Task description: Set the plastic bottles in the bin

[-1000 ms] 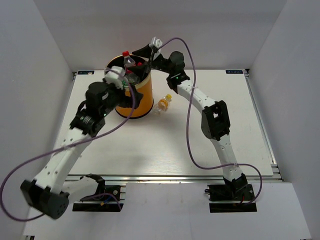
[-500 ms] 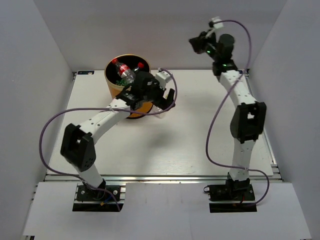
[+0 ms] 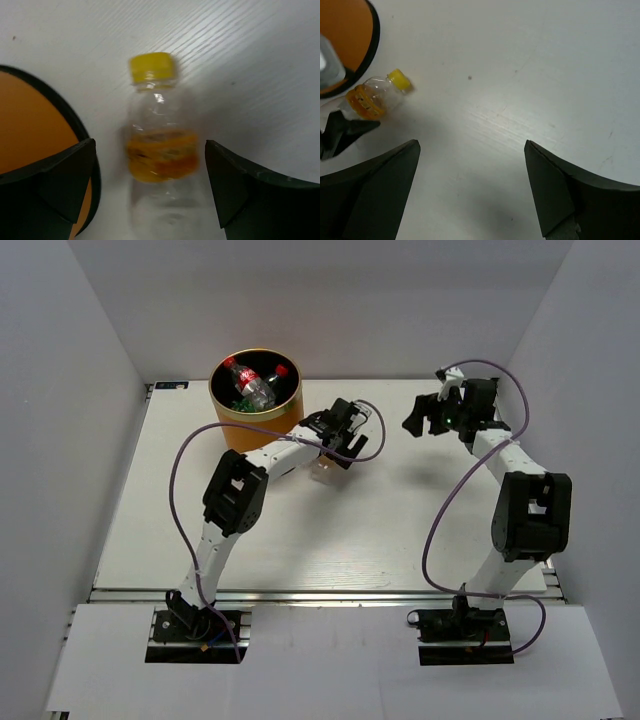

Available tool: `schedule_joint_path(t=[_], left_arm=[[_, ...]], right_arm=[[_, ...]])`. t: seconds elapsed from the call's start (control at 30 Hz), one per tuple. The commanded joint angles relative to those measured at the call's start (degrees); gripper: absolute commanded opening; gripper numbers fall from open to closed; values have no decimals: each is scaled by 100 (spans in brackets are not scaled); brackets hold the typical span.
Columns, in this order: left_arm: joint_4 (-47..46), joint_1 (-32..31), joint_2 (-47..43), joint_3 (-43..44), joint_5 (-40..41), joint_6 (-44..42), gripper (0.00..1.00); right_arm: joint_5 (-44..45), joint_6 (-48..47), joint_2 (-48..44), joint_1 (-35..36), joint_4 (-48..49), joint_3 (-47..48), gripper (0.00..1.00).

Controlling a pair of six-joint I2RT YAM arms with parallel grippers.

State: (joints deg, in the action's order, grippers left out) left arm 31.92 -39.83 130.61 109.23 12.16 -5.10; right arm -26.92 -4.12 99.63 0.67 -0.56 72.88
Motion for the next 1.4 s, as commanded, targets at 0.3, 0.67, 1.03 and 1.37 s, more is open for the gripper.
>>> schedule_joint_path(t=[0.3, 0.67, 1.03, 1.37], left_arm=[[350, 28, 44, -173, 605, 9, 100], [1035, -24, -44, -367, -336, 316, 84], [229, -77, -1546, 827, -1673, 282, 33], [-802, 818, -2812, 950, 952, 650, 30]], right_arm=[[-595, -80, -559, 12, 82, -512, 90], [-876, -89, -506, 13, 65, -433, 82], [-1219, -483, -533, 21, -173, -503, 56], [-1413, -1915, -480, 170, -902, -696, 0]])
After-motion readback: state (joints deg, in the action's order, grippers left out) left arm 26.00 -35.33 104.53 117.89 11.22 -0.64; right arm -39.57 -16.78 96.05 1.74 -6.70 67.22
